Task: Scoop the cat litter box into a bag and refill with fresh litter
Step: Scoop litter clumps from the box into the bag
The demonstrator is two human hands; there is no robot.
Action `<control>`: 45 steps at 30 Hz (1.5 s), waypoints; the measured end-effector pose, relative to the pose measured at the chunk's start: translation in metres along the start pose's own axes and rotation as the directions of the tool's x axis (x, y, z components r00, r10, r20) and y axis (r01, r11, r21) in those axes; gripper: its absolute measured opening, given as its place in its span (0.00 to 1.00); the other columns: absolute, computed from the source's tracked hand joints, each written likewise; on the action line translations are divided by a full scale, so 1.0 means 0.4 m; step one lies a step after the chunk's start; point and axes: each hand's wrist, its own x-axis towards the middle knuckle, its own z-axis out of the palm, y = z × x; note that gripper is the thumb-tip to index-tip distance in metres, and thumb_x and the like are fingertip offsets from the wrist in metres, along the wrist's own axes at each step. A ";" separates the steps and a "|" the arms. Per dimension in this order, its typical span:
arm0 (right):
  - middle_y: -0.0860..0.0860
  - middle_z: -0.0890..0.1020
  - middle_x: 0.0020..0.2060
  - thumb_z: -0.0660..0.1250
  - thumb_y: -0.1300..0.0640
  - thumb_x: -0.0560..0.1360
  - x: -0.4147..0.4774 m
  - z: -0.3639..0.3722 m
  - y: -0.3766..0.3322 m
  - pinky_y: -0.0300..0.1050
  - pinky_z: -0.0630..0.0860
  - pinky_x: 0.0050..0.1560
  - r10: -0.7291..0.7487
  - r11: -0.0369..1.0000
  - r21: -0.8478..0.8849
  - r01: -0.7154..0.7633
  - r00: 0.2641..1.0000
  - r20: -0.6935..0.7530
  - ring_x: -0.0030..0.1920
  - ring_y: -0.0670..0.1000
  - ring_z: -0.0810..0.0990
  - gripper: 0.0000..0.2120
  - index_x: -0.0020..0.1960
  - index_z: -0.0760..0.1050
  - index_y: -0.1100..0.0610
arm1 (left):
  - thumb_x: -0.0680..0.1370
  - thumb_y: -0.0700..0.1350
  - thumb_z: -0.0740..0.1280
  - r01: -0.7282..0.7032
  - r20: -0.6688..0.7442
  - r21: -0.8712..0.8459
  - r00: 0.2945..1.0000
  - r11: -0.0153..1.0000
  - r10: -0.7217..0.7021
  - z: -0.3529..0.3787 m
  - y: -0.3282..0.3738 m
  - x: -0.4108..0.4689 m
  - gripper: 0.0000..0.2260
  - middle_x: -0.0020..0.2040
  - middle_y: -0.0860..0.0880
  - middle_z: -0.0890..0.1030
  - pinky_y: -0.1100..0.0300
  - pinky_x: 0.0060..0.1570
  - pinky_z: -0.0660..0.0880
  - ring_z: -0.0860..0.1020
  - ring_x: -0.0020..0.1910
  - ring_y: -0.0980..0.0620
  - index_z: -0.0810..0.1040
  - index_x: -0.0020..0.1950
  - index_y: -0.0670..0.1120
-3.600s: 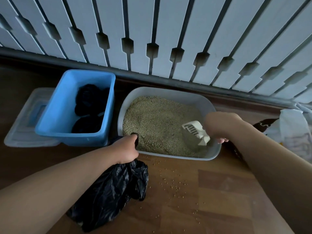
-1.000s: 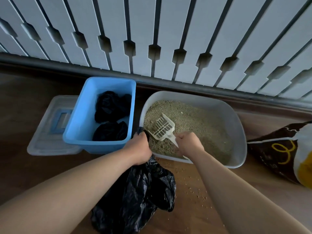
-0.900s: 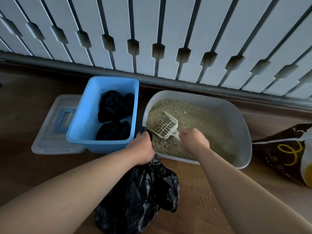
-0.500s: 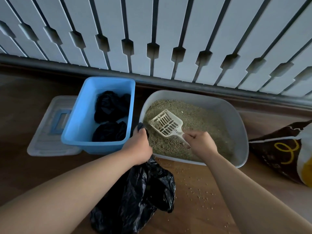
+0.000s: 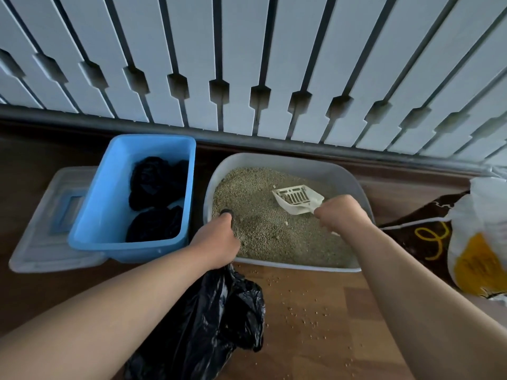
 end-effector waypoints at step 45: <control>0.52 0.81 0.43 0.62 0.64 0.74 -0.185 0.209 -0.124 0.43 0.71 0.40 -0.289 0.852 -0.445 0.275 0.957 0.039 0.41 0.55 0.77 0.12 0.53 0.79 0.55 | 0.77 0.44 0.64 0.017 -0.005 0.009 1.000 1.000 -0.017 -0.027 -0.053 -0.012 0.07 0.45 0.46 0.74 0.56 0.36 0.70 0.75 0.41 0.48 0.69 0.52 0.44</control>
